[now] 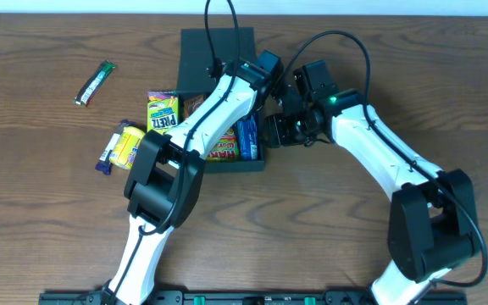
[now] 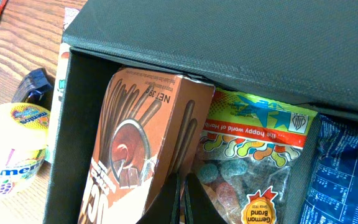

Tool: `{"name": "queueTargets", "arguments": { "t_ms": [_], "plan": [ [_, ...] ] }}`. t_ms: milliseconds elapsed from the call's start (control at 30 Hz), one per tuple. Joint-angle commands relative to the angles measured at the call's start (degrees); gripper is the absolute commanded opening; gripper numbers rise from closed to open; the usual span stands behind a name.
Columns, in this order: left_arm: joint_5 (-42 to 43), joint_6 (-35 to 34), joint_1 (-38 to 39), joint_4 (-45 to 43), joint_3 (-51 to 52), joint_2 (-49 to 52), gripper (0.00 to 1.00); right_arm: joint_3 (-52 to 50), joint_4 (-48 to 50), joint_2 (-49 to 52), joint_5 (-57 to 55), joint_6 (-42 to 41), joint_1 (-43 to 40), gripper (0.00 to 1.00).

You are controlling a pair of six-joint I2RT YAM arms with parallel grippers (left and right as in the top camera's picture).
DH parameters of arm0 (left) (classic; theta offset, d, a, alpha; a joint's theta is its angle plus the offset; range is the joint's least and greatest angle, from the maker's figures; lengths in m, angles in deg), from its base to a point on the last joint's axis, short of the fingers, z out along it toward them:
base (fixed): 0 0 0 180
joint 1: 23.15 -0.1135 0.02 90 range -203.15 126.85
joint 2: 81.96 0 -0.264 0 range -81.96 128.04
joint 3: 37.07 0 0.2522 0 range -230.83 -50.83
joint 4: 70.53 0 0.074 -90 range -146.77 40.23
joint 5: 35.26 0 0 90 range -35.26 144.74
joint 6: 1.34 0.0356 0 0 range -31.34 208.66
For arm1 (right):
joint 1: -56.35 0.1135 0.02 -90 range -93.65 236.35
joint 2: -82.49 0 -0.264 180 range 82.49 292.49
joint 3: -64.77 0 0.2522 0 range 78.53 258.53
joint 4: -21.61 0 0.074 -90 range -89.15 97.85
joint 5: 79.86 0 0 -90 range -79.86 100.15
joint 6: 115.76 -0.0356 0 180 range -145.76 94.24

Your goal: Pack container

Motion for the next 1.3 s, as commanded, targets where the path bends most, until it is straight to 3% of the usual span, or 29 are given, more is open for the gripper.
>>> {"name": "queueTargets", "arguments": {
  "t_ms": [0,700,1267],
  "plan": [
    [-2.12,-0.74,-1.05,0.46,-1.11,-1.68,0.06,-0.35,0.17,0.33,-1.03,-1.4,0.87,0.54],
    [-2.12,-1.07,-1.31,0.31,-1.11,-1.68,0.06,-5.03,3.39,0.5,-1.11,-2.58,1.9,0.54],
    [-2.14,-1.05,-1.31,0.74,-1.09,-1.68,0.06,-5.57,-0.09,0.98,-14.32,-10.95,1.64,0.46]
  ]
}}
